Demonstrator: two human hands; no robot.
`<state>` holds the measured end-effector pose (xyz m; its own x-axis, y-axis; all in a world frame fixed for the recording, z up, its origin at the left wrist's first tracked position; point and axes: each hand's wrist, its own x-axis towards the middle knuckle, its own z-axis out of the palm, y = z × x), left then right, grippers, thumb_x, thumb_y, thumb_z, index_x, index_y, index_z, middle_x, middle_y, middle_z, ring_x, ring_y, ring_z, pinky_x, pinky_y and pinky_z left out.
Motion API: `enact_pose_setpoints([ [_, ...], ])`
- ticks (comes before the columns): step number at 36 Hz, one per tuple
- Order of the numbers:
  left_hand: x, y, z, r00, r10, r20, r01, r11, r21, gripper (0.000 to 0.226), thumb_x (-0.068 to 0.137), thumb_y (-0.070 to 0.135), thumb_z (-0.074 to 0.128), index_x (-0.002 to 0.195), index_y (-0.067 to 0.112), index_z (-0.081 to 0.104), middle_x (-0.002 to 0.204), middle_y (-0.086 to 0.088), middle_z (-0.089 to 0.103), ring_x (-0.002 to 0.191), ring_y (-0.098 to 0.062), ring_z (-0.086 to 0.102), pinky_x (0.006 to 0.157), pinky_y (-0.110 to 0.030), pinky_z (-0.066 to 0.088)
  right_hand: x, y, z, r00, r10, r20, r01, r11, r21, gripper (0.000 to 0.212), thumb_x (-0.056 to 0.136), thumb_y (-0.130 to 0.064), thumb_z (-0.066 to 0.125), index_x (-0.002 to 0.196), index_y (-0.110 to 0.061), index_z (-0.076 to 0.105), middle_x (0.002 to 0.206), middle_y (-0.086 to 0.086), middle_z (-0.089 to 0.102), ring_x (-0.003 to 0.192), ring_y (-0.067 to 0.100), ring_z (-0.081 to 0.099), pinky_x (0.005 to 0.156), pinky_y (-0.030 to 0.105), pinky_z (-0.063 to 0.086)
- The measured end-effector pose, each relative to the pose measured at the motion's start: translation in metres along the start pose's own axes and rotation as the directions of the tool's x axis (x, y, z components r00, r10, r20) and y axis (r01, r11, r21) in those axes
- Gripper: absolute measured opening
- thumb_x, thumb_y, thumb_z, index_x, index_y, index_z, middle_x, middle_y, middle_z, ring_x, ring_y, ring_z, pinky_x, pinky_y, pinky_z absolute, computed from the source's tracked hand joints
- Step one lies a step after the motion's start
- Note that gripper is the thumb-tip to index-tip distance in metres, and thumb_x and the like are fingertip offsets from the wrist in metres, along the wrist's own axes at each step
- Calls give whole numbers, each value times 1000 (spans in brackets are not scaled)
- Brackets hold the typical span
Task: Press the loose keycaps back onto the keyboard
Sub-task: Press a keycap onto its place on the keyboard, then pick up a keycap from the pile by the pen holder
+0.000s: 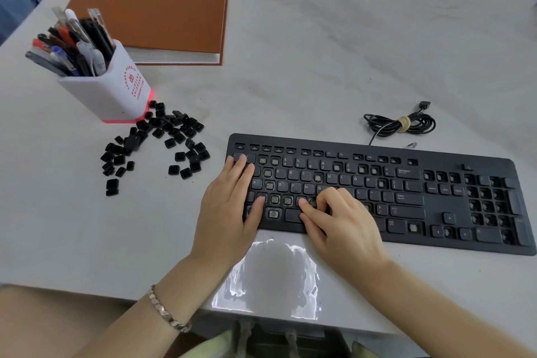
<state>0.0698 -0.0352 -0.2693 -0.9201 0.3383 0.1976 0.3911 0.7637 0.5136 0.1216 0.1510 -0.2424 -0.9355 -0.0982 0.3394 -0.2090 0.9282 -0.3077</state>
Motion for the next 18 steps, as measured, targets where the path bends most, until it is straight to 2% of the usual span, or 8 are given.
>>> enact_pose_setpoints([
  [4,1,1,-4,1000,17,-9,-17,998,-59,51,95,33,37,136,5,47,147,-5,38,141,-14,22,112,-24,15,5,-2,-5,999,47,16,-47,998,35,30,84,-29,48,74,-13,72,65,0,46,56,20,46,47,21,32],
  [7,0,-4,-15,996,33,-80,-39,997,-70,40,95,24,40,124,4,58,137,-8,51,133,-16,36,109,-35,27,13,-6,-10,990,114,86,-121,989,81,33,82,-32,47,64,-18,71,59,-4,47,54,18,49,47,19,35],
  [9,0,-12,-27,990,-3,-139,-1,1000,-25,36,94,23,41,118,5,63,130,-8,57,125,-16,44,104,-37,32,23,-11,-13,974,176,145,-192,975,111,31,82,-32,51,61,-19,69,59,-6,50,56,17,53,49,21,41],
  [12,4,-31,-42,972,-142,-188,157,985,70,40,88,30,47,118,9,63,129,-8,56,119,-19,43,99,-36,30,44,-24,-14,942,222,252,-273,943,191,17,86,-23,61,74,-19,71,67,-10,50,67,13,52,61,27,44],
  [14,8,-45,-50,960,-216,-178,243,960,141,41,86,32,57,121,11,61,131,-9,54,118,-24,43,94,-43,35,59,-34,-13,939,184,292,-257,937,235,14,89,-22,58,90,-20,72,74,-13,49,74,8,49,71,23,41],
  [16,12,-55,-56,949,-287,-132,304,942,139,39,84,28,69,119,13,62,128,-7,55,114,-30,47,92,-44,37,75,-47,-11,938,142,316,-236,930,283,18,90,-21,55,100,-20,70,84,-9,54,80,8,51,78,22,41],
  [18,15,-62,-62,950,-295,-97,304,948,96,34,82,24,72,113,12,65,118,-6,59,107,-30,51,89,-37,36,91,-60,-7,936,107,334,-223,916,333,19,90,-17,54,101,-16,70,91,-4,59,87,12,54,83,26,43],
])
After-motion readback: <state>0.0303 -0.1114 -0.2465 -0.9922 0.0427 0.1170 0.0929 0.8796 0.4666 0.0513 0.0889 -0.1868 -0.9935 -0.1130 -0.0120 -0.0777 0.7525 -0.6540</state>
